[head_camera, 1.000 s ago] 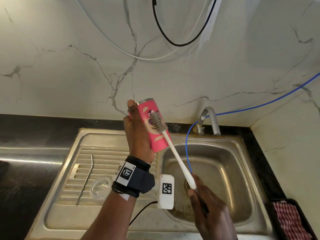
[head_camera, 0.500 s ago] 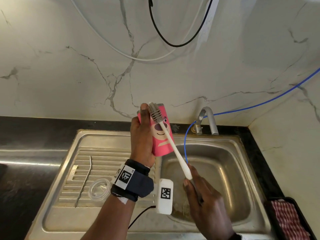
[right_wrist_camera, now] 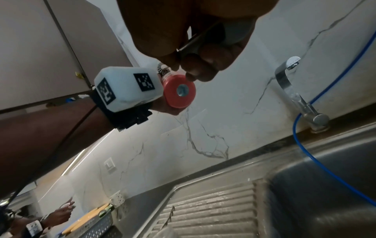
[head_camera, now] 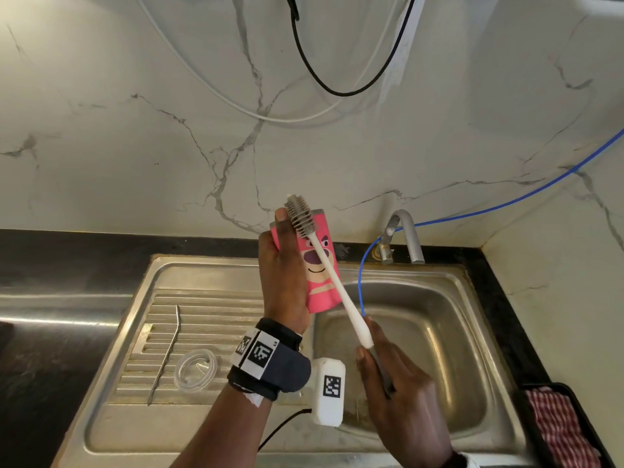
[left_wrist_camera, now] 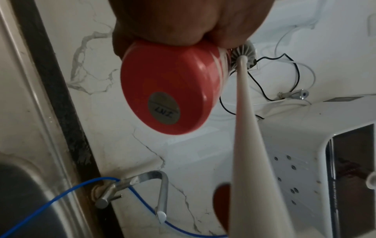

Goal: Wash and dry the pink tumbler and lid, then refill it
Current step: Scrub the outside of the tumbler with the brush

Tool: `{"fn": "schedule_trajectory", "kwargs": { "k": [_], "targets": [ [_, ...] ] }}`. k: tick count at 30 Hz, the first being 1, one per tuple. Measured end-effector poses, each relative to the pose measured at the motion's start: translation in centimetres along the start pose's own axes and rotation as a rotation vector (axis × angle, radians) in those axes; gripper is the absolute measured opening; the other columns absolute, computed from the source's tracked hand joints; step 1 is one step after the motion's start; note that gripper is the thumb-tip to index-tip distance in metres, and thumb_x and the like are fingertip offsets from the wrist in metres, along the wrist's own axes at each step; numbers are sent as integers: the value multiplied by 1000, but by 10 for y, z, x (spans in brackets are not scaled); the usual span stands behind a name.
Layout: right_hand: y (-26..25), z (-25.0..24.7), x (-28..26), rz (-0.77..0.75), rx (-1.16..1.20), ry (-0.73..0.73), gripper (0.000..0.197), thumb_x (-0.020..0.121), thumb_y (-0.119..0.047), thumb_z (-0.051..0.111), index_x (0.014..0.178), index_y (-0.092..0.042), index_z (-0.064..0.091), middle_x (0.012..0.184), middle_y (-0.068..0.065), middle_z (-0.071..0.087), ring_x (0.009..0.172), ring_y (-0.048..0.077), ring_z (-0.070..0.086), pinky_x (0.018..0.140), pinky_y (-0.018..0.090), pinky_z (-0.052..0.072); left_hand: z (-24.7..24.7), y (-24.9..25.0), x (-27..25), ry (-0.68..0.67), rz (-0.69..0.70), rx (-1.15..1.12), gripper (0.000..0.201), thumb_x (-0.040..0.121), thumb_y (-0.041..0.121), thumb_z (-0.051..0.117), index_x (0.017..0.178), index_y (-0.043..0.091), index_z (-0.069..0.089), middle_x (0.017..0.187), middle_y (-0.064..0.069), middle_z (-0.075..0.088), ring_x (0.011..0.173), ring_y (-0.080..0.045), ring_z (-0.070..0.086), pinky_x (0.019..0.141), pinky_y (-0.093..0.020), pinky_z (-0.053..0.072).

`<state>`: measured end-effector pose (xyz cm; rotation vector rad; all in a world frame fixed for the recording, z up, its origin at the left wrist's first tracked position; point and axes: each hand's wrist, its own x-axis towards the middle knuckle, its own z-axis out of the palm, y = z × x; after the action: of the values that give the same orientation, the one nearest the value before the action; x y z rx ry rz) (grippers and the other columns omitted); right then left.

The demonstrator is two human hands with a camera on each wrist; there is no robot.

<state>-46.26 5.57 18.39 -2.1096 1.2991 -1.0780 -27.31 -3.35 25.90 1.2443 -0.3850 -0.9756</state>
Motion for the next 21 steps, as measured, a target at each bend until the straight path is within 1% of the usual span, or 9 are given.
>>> {"fn": "schedule_trajectory", "kwargs": {
  "k": [2,5,8,10,12,15,16,18,21],
  "targets": [
    [-4,-3,-12,6,15,-3,47,101,-46,55,146,-33,57,112,-9,74,70,2,68,64,16,55,-6,6,7,27,28,-9,85,86,90,51,127,15,57,111,-16,73,92,-30,79,89,-61,64],
    [-8,-11,-28,26,22,-34,49,95,-42,60,144,-36,58,114,-14,75,66,-2,66,64,6,50,-13,11,12,83,43,-12,91,85,92,47,131,14,58,110,-13,73,92,-28,78,92,-61,63],
    [-5,-7,-20,26,44,-12,46,98,-34,63,144,-30,59,108,-10,75,66,0,66,63,12,52,-9,8,2,35,29,1,91,85,91,50,127,11,58,106,-17,71,90,-30,77,89,-59,64],
    [-6,-1,-11,42,47,14,47,99,-31,64,146,-28,60,101,-7,72,64,-1,61,60,17,51,-3,6,-6,20,-4,4,85,82,87,49,126,14,57,111,-19,73,90,-30,79,85,-55,66],
    [-9,0,-12,42,45,22,48,97,-33,64,144,-28,61,102,-8,72,66,-6,58,62,14,49,-3,8,-5,12,-14,-10,78,84,83,48,126,17,57,111,-17,74,90,-28,80,83,-54,67],
    [-14,-7,-28,42,74,-2,49,93,-29,68,142,-34,62,108,-14,74,75,-10,66,69,6,49,-10,13,3,40,-2,-16,63,99,74,43,128,20,56,107,-9,73,87,-22,80,78,-47,66],
    [-15,-8,-30,39,78,-6,51,91,-27,70,141,-34,62,108,-13,75,75,-9,67,70,5,49,-11,13,3,44,1,-21,64,99,74,43,129,19,55,106,-7,73,85,-20,79,77,-45,65],
    [-13,-7,-24,44,88,4,51,92,-24,70,143,-30,62,104,-10,74,72,-7,66,67,8,50,-9,10,-3,20,8,-26,77,90,78,46,129,12,55,101,-7,72,81,-19,79,76,-44,64],
    [-12,-4,-11,76,73,37,48,97,-27,67,145,-28,61,82,-16,61,58,-2,55,59,8,41,-4,9,-13,-13,-17,-45,84,80,79,50,130,12,57,103,-11,77,85,-28,80,78,-49,67]
  ]
}}
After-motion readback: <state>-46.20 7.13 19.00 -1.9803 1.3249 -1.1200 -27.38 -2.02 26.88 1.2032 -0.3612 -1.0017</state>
